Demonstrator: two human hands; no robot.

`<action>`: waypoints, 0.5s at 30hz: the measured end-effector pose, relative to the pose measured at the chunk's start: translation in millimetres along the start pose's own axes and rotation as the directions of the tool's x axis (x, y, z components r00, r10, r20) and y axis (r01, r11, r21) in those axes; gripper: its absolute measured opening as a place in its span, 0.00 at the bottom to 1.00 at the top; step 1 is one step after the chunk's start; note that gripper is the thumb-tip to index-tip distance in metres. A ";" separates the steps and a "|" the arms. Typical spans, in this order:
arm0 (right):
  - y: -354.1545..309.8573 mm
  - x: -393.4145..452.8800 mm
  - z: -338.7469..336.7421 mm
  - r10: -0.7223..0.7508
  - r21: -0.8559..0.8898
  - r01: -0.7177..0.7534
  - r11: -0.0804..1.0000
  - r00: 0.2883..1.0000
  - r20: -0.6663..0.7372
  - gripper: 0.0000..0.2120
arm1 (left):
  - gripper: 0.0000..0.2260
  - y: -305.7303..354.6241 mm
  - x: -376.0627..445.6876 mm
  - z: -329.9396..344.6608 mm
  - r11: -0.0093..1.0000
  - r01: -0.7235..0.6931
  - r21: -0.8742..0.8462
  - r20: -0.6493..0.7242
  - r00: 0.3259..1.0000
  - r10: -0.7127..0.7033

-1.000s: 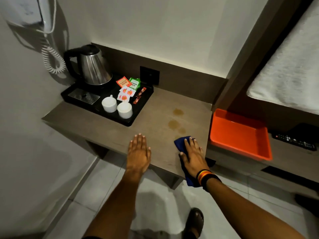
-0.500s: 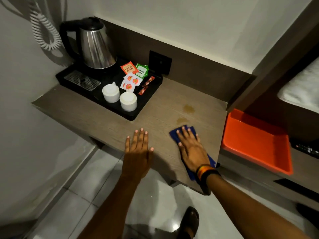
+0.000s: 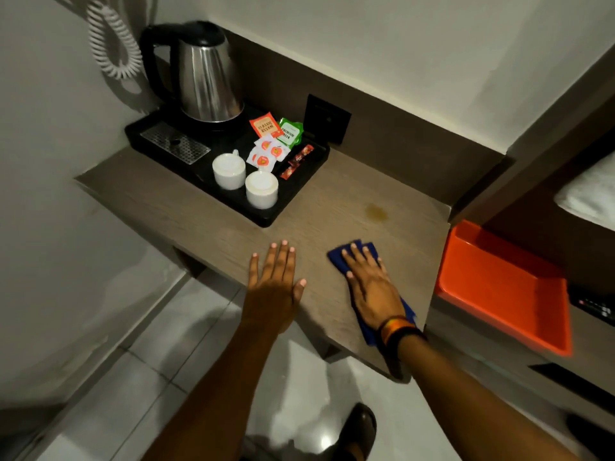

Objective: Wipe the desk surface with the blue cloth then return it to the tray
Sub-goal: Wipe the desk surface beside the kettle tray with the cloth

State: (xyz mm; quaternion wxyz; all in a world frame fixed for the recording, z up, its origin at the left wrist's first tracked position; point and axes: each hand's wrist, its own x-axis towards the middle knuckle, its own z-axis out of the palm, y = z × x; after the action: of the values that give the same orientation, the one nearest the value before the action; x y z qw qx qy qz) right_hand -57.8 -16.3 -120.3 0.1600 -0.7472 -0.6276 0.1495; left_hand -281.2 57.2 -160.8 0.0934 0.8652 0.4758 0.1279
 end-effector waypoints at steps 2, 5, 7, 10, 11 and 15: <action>14.3 -21.8 -5.7 0.017 0.032 -0.016 0.999 1.000 -0.024 0.22 | 0.30 -0.9 -0.7 0.8 0.999 -0.009 -0.048 -0.029 1.000 0.008; 39.4 9.1 -12.4 0.167 0.069 -0.161 0.985 0.980 -0.109 0.22 | 0.28 -2.9 -4.3 6.5 0.995 -0.041 -0.094 -0.102 0.994 0.032; 41.1 49.9 -13.9 0.264 0.088 -0.254 0.963 0.953 -0.147 0.21 | 0.28 -3.0 -2.4 7.7 0.996 -0.033 -0.088 -0.114 0.993 0.023; 19.3 77.6 -1.1 0.193 0.045 -0.189 0.981 0.972 -0.130 0.22 | 0.30 1.4 0.3 7.6 0.999 -0.015 -0.029 -0.066 0.998 0.013; 7.8 69.6 4.4 0.119 0.031 -0.117 0.993 0.988 -0.099 0.22 | 0.30 2.1 0.7 6.5 1.000 -0.010 -0.014 -0.043 0.999 0.009; -14.3 -7.2 3.7 -0.031 0.029 0.030 0.999 1.000 0.006 0.22 | 0.30 -0.8 4.0 -0.7 1.000 -0.006 -0.023 -0.020 1.000 0.006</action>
State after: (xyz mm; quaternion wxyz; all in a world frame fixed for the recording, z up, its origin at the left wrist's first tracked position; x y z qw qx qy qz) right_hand -73.2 -20.8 -117.4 0.1711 -0.7347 -0.6371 0.1582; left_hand -280.0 61.1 -159.8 0.0981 0.8642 0.4726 0.1421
